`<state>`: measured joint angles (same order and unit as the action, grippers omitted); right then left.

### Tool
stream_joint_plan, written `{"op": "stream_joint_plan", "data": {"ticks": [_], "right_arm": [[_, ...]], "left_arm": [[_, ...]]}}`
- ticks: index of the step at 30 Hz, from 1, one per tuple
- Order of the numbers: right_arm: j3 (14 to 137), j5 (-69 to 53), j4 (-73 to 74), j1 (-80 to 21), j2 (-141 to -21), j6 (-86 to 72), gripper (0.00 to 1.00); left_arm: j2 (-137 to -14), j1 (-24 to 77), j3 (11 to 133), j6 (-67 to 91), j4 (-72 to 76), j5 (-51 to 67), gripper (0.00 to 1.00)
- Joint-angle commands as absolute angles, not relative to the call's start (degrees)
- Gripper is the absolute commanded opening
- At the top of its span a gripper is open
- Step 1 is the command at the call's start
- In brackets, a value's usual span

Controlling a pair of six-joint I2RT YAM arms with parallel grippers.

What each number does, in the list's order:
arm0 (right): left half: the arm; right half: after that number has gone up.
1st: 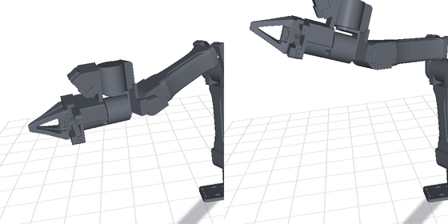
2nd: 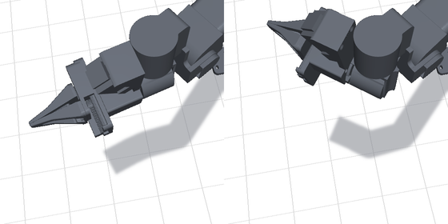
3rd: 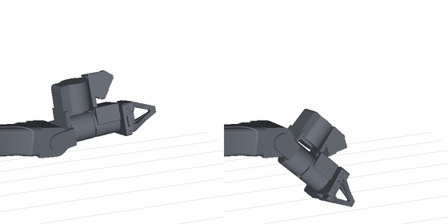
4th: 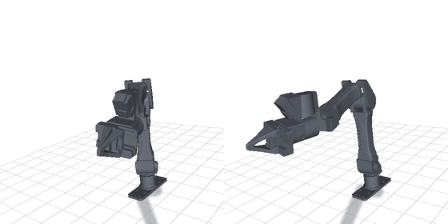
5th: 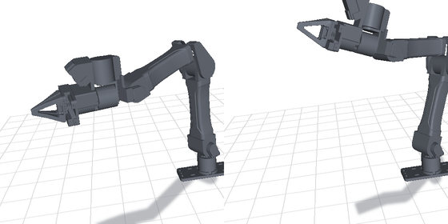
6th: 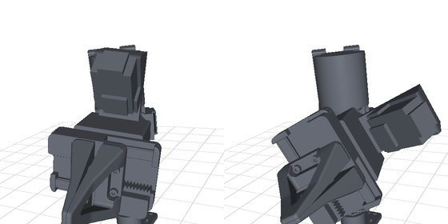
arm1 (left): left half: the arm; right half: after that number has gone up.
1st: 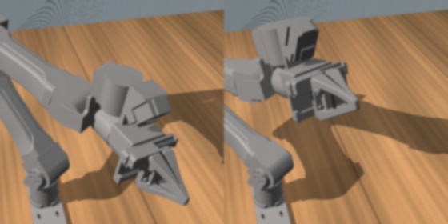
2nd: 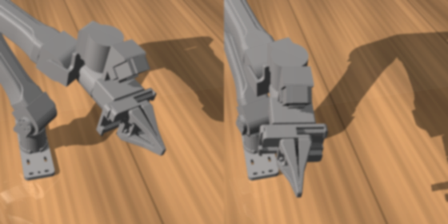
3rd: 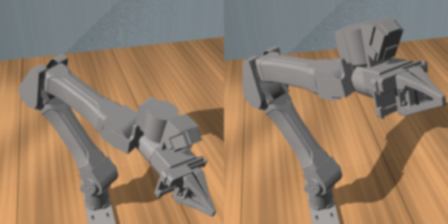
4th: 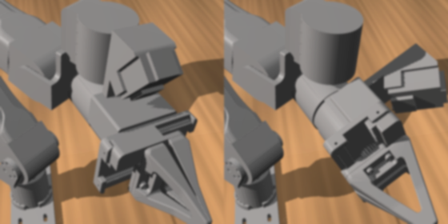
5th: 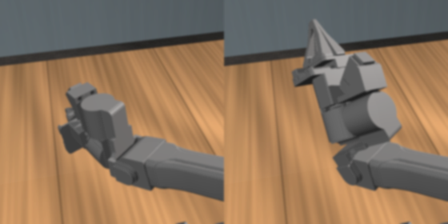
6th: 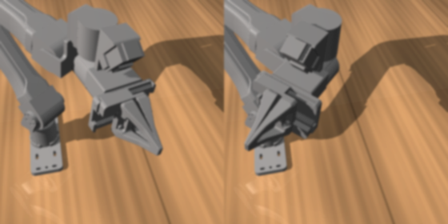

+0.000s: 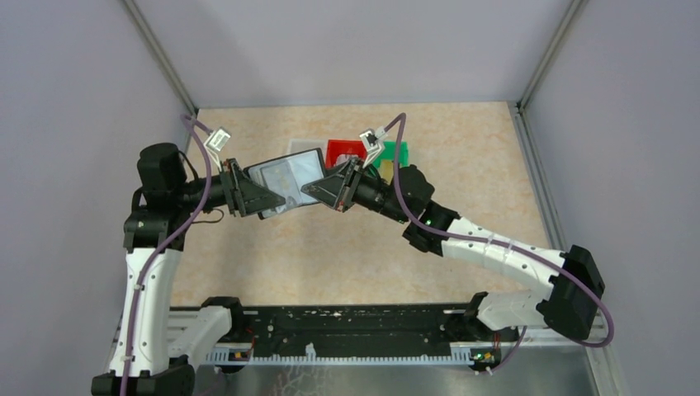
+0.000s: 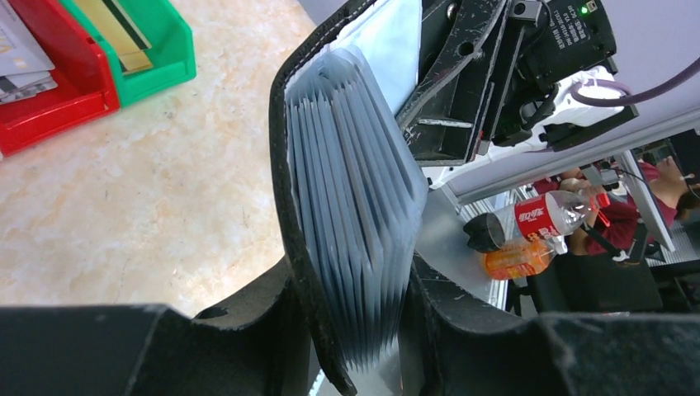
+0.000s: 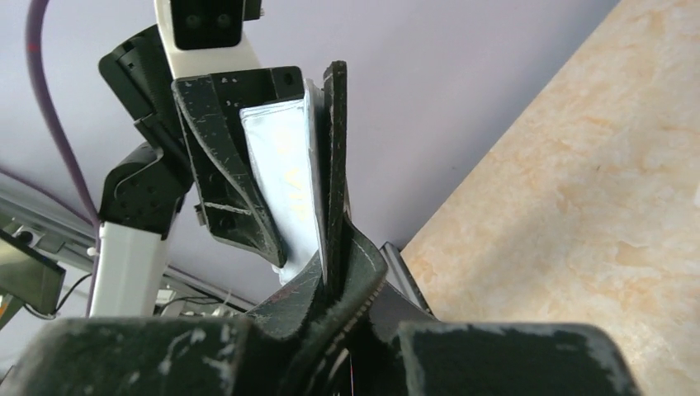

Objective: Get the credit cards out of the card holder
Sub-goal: Remove the credit card from the card holder.

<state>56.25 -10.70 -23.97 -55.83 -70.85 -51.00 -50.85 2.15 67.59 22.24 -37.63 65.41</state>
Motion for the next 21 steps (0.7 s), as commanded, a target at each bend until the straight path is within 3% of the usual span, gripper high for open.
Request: {"op": "stream_joint_plan", "data": {"ticks": [1, 3, 16, 21], "right_arm": [[55.4, -7.0, -30.8, -56.7, -70.5, -50.6, 0.09], [54.6, -7.1, -32.4, -56.7, -70.5, -51.2, 0.08], [53.1, -10.1, -34.3, -56.8, -69.5, -52.1, 0.03], [52.9, -11.3, -35.4, -57.4, -69.6, -52.3, 0.01]], "left_arm": [[-49.7, 2.4, 69.2, 19.6, -38.8, 64.3, 0.14], [-49.2, 2.4, 68.5, 20.1, -37.8, 66.2, 0.15], [-45.5, 2.4, 64.3, 29.3, -24.3, 74.1, 0.47], [-45.7, 2.4, 62.7, 31.4, -22.2, 71.8, 0.50]]}}
